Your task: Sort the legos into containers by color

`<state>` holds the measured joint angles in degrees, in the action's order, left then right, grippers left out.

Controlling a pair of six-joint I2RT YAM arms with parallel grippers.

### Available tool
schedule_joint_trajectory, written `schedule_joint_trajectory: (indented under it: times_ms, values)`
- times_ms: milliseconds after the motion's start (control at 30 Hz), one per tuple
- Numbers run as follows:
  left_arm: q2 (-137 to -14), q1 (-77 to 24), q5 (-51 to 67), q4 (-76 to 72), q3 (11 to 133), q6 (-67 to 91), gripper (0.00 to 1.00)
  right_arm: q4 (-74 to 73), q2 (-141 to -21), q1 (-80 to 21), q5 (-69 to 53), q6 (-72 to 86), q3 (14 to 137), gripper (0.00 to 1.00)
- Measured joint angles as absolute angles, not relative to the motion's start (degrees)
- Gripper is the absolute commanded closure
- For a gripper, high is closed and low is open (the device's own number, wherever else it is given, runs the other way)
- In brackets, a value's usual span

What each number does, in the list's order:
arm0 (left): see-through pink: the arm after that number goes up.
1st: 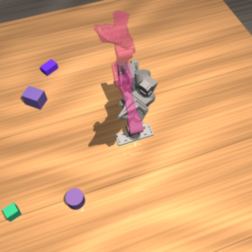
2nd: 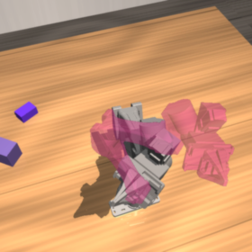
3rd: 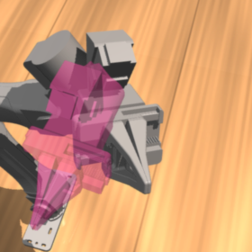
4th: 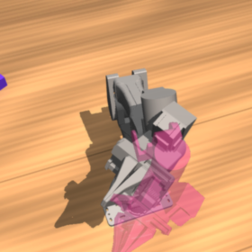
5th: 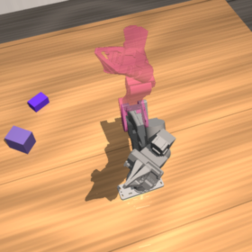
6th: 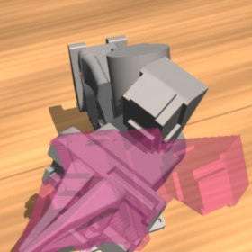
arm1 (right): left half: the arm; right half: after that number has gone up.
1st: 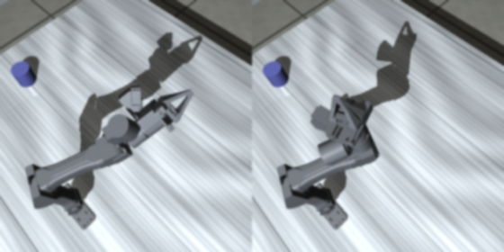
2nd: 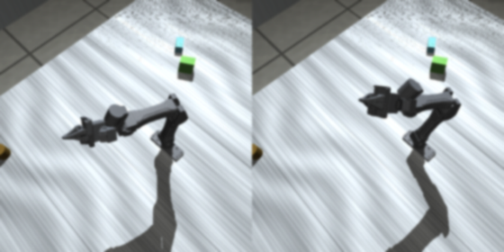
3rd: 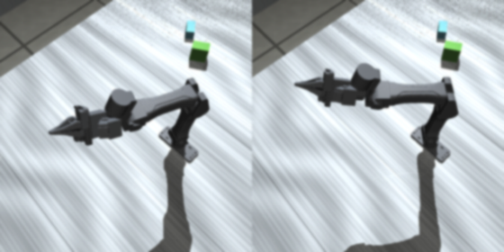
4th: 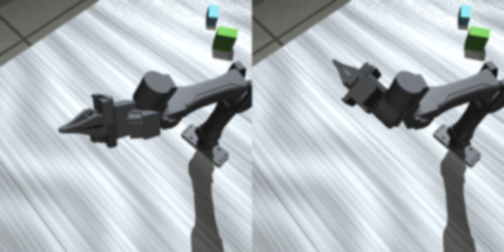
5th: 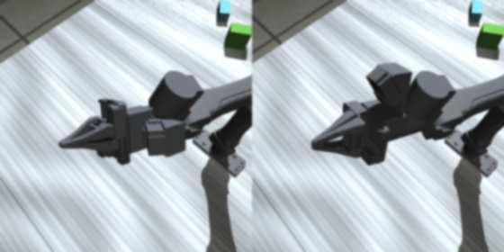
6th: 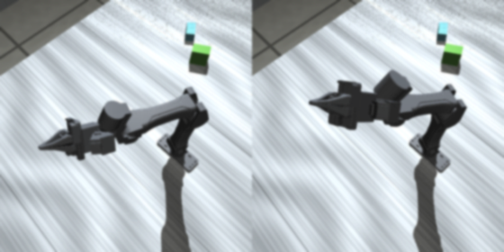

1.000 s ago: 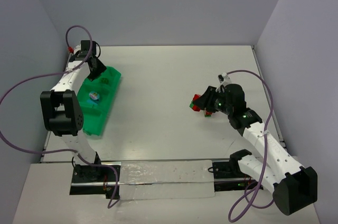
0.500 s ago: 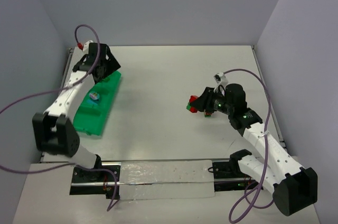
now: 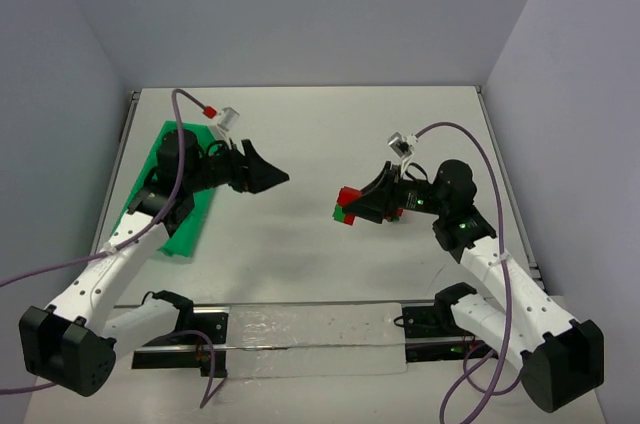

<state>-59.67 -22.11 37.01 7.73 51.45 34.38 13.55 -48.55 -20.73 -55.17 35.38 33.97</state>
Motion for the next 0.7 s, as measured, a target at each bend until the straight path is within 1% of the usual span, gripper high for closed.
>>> schedule_joint_trajectory:
  times_ms: [133,367,600,700]
  values:
    - [-59.59,-25.90,41.76,2.17,46.71,37.35,0.12,15.86,-49.75,-23.79,-56.19,36.14,34.12,0.90]
    - [-60.00,-31.82,45.57,-8.37,46.28,40.46,0.14,13.58,-52.94,-29.45,-55.74,34.21,35.87,0.89]
    - [-65.56,-38.81,46.08,-9.02,48.90,39.37,0.16,12.69,-53.49,-30.50,-55.28,33.44,36.55,0.89]
    - [-66.91,-40.95,46.06,-8.62,49.69,38.59,0.19,12.40,-53.52,-30.52,-55.18,33.34,36.77,0.89]
